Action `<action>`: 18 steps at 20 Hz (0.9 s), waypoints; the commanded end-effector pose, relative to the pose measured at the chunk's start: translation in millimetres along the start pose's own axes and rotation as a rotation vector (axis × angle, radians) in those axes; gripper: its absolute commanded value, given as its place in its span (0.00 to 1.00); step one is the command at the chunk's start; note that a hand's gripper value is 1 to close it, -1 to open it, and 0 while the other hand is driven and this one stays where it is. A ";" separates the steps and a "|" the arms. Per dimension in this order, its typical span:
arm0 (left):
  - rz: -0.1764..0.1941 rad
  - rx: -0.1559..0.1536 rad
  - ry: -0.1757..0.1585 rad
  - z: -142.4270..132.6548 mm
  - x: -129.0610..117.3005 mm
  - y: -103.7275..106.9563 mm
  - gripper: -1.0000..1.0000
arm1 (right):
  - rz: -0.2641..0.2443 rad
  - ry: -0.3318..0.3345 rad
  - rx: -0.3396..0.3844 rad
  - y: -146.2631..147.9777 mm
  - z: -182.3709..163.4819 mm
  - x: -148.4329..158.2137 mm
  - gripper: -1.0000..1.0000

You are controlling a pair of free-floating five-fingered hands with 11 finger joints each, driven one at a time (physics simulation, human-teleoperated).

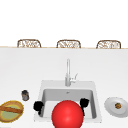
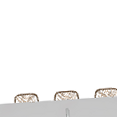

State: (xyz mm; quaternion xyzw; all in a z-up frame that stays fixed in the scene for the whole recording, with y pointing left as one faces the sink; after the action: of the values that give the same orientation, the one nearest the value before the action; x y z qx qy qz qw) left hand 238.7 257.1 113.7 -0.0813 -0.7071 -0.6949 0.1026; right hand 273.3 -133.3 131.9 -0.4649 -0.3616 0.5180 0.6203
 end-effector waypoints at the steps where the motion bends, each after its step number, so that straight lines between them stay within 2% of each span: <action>1: 0.000 0.000 0.000 0.0 0.0 0.0 0.50 | 0.034 -0.073 0.010 0.4 2.4 11.8 0.00; 6: -0.001 0.001 0.000 0.0 0.0 0.0 0.50 | 0.035 -0.103 0.012 11.2 3.1 32.8 0.00; 10: -0.001 0.001 0.001 0.0 -0.1 0.0 0.50 | 0.025 -0.073 0.025 21.1 -7.5 59.3 0.00; 15: -0.001 0.001 0.001 0.0 -0.1 0.0 0.50 | 0.027 -0.064 0.083 32.7 -32.6 85.4 0.00; 18: -0.001 0.001 0.001 -0.1 -0.1 0.0 0.50 | 0.027 -0.070 0.094 36.9 -56.8 99.8 0.00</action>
State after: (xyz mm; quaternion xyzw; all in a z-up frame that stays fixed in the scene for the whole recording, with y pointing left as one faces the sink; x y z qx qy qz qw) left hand 238.8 257.1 113.7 -0.0805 -0.7075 -0.6946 0.1026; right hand 315.2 -54.6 86.2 -0.4315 -0.3575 0.5476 0.6213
